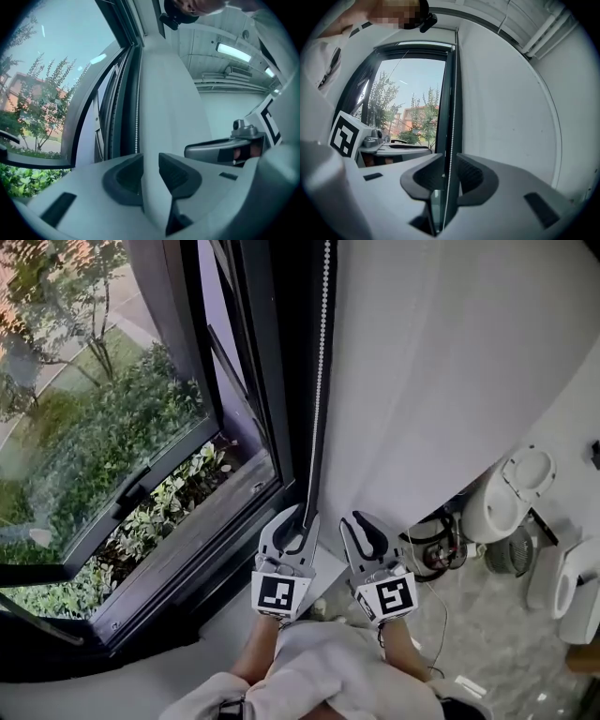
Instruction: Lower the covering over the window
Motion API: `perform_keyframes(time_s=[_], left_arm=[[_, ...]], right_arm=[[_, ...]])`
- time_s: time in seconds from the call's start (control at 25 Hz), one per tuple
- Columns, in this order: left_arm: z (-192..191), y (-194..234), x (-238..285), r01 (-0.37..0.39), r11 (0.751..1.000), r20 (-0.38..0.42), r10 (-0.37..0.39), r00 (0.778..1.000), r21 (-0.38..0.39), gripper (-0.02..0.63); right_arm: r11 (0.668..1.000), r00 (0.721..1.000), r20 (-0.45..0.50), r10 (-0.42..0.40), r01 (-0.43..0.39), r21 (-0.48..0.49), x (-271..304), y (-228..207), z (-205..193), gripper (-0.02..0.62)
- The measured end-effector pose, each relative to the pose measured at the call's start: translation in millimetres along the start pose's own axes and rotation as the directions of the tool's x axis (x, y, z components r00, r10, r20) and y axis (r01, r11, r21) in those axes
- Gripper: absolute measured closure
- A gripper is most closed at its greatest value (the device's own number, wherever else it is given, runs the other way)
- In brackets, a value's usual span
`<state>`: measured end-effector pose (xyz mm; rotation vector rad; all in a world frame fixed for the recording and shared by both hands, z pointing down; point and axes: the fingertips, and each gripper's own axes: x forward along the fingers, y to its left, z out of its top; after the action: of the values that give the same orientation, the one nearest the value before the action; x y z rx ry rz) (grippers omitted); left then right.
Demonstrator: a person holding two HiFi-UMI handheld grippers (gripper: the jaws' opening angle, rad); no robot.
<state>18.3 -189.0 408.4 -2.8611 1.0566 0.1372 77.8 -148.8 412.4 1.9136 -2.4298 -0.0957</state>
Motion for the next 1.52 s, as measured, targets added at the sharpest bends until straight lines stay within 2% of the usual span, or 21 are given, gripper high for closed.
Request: perform_keyframes(time_s=[0.32,0.56,0.88,1.08,1.52], left_arm=[[-6.0,10.0,27.2,-0.032,0.999,-0.036,0.032,0.999,0.020,0.495],[-14.9,15.9,46.6,-0.089,0.995,-0.072,0.093,0.993,0.051,0.479],[-26.1,27.3,65.9,-0.200,0.977,-0.102,0.207,0.973,0.076,0.417],[-29.4,31.4,76.3,-0.236,0.968,-0.108,0.245,0.964,0.091,0.391],[-38.1,42.5,91.8,-0.308,0.945,-0.133,0.321,0.938,0.109,0.385]], right_arm=[[1.000,1.000,-0.002,0.008,-0.008,-0.004,7.1,-6.2,2.2,0.512],[0.998,0.998,0.001,0.068,-0.068,0.007,9.8,-5.0,-1.6,0.512],[0.988,0.989,0.002,0.151,-0.151,0.025,10.0,-6.3,-4.6,0.511],[0.984,0.985,-0.002,0.175,-0.175,0.037,7.4,-10.7,-8.3,0.512],[0.978,0.981,0.017,0.196,-0.196,0.066,4.0,-11.9,-6.9,0.512]])
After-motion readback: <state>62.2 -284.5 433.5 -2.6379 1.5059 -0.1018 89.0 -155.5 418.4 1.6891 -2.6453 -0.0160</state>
